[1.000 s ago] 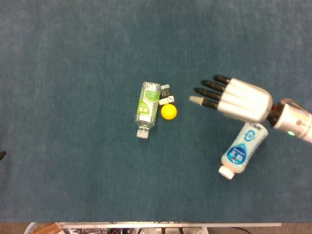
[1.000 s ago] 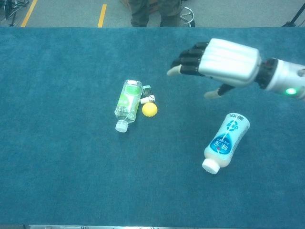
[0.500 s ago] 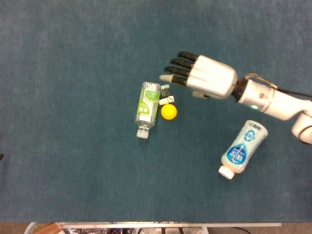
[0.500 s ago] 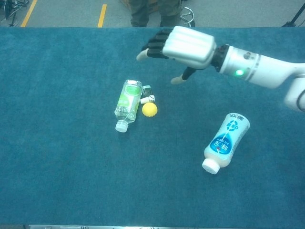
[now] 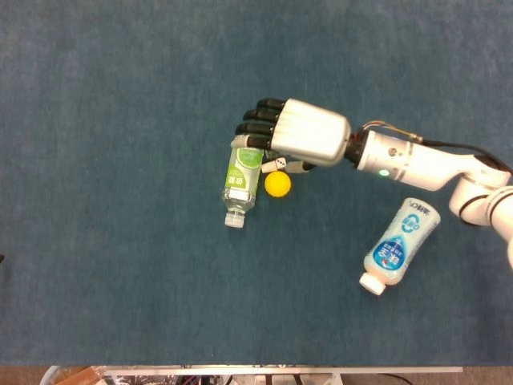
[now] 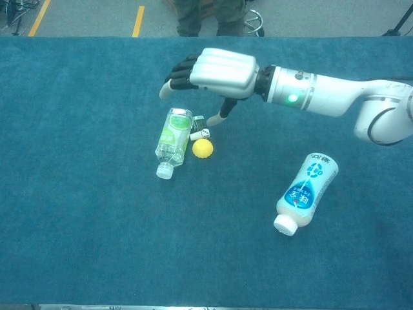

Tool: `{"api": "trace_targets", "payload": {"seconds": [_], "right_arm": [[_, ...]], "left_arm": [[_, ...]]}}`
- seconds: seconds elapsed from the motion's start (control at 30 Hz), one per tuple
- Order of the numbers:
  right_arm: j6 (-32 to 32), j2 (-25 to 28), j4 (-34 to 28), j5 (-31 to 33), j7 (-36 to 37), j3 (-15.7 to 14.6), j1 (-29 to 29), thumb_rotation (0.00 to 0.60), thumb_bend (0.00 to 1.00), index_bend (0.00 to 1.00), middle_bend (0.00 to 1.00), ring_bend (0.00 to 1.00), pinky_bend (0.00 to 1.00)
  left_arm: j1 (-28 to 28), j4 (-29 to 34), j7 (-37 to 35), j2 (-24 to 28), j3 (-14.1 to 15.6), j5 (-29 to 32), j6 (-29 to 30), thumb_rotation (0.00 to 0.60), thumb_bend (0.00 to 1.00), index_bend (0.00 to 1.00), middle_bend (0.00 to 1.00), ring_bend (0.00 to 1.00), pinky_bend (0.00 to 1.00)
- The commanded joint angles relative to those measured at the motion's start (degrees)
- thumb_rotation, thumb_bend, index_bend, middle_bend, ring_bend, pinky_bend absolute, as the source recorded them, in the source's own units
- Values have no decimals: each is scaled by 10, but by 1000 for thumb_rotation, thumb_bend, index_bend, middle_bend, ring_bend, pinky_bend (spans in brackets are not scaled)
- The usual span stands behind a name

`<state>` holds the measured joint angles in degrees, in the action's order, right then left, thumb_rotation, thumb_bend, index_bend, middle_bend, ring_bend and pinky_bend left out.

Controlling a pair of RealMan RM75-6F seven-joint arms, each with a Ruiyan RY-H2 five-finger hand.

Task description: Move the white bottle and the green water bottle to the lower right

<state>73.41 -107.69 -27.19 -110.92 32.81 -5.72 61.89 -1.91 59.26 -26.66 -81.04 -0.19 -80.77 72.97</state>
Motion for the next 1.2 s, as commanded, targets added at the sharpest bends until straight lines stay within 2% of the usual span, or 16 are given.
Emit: {"api": "trace_targets", "payload": {"seconds": [0.03, 0.43, 0.77, 1.2], "right_arm": [[-8, -10, 8, 0, 12, -7, 10, 600, 0, 248, 286, 222, 283], [-16, -46, 47, 2, 44, -28, 35, 600, 0, 248, 287, 223, 284], [-21, -62, 68, 4, 49, -45, 40, 600, 0, 248, 287, 223, 285], [-28, -74, 79, 11, 54, -57, 47, 600, 0, 258, 287, 222, 285]], "left_arm": [[-1, 1, 3, 2, 1, -6, 5, 600, 73, 456, 271, 344, 477], [-24, 28, 48, 19, 12, -35, -3, 600, 74, 456, 271, 344, 477], [-44, 55, 73, 33, 3, -51, 13, 600, 74, 456, 270, 345, 477], [-83, 121, 140, 72, -5, -75, 16, 600, 73, 456, 271, 345, 477]]}}
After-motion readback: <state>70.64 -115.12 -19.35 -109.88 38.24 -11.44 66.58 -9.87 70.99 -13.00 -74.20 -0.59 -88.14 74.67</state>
